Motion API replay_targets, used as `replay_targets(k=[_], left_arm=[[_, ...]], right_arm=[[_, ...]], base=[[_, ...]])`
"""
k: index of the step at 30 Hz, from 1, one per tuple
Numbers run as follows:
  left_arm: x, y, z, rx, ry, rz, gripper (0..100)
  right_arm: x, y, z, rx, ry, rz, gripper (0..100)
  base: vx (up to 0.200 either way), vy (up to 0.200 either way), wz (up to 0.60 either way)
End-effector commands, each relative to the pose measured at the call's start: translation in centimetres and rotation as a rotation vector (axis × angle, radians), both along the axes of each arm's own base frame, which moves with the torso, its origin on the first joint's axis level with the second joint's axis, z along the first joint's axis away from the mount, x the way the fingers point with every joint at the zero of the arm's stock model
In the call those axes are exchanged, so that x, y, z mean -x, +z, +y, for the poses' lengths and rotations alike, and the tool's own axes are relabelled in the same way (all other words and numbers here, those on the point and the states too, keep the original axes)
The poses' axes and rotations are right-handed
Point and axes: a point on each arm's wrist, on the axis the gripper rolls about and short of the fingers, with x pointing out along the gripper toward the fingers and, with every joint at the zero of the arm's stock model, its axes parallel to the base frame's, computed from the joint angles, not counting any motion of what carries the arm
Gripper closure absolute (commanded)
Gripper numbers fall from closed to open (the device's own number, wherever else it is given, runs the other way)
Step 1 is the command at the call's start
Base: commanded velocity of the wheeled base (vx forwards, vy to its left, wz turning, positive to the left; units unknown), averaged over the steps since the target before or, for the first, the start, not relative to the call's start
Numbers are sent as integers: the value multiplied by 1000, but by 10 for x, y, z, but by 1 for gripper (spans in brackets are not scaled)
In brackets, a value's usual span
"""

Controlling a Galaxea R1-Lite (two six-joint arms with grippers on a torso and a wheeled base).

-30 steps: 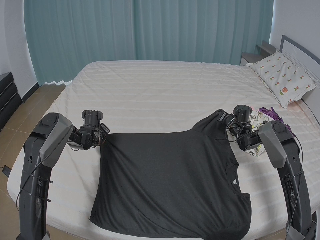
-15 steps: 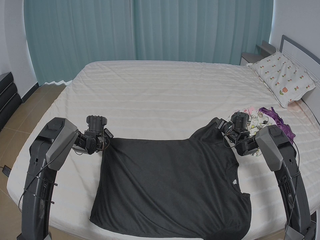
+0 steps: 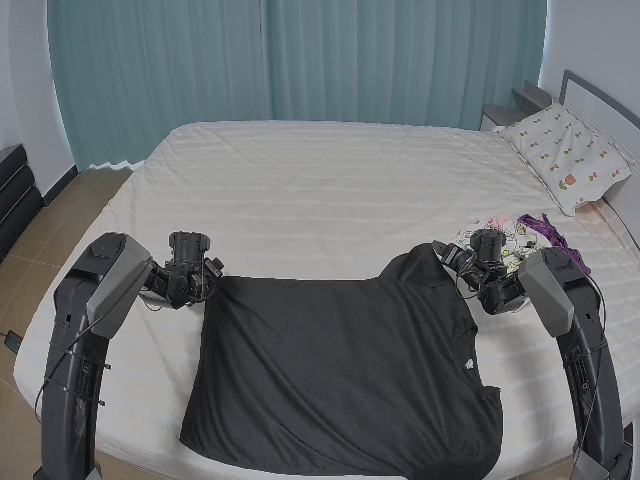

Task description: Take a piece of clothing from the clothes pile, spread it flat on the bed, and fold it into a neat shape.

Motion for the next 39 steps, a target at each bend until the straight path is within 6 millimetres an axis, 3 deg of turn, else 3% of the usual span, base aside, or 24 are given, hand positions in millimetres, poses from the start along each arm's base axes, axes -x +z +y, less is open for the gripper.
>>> replay_targets(k=[1,2,3,5,9,11,12,15,17,18,21,31,39], left_arm=[[21,37,10,11,11,-9,0],[21,37,10,11,11,-9,0],[40,54,11,33,7,2,0],[59,68,10,79,-18,7,0],[97,87,11,151,-58,34,0],[101,87,11,156,-61,39,0],[129,84,12,176,-83,82,0],[156,75,12,193,-108,114,0],[156,75,12,193,-108,114,0],[184,65,9,203,-134,130,0],[210,54,1,218,-151,148,0],[257,40,-16,280,-185,196,0],[270,32,-16,282,-204,254,0]], right_arm=[[29,32,-3,-9,17,34,0],[29,32,-3,-9,17,34,0],[50,48,0,-11,29,37,0],[67,60,-2,-15,38,36,0],[102,67,-3,-22,70,46,0],[106,67,-4,-22,70,48,0],[131,67,-6,-20,72,52,0],[159,66,-5,-19,83,83,0],[159,66,-5,-19,83,83,0],[189,60,-3,-30,94,140,0],[214,61,0,-106,86,130,0],[274,47,-7,-220,89,232,0],[286,38,-10,-272,122,311,0]], base=[[0,0,0],[0,0,0],[0,0,0],[0,0,0],[0,0,0],[0,0,0],[0,0,0],[0,0,0],[-100,0,0],[-200,0,0],[-200,0,0],[-200,0,0],[-150,0,0]])
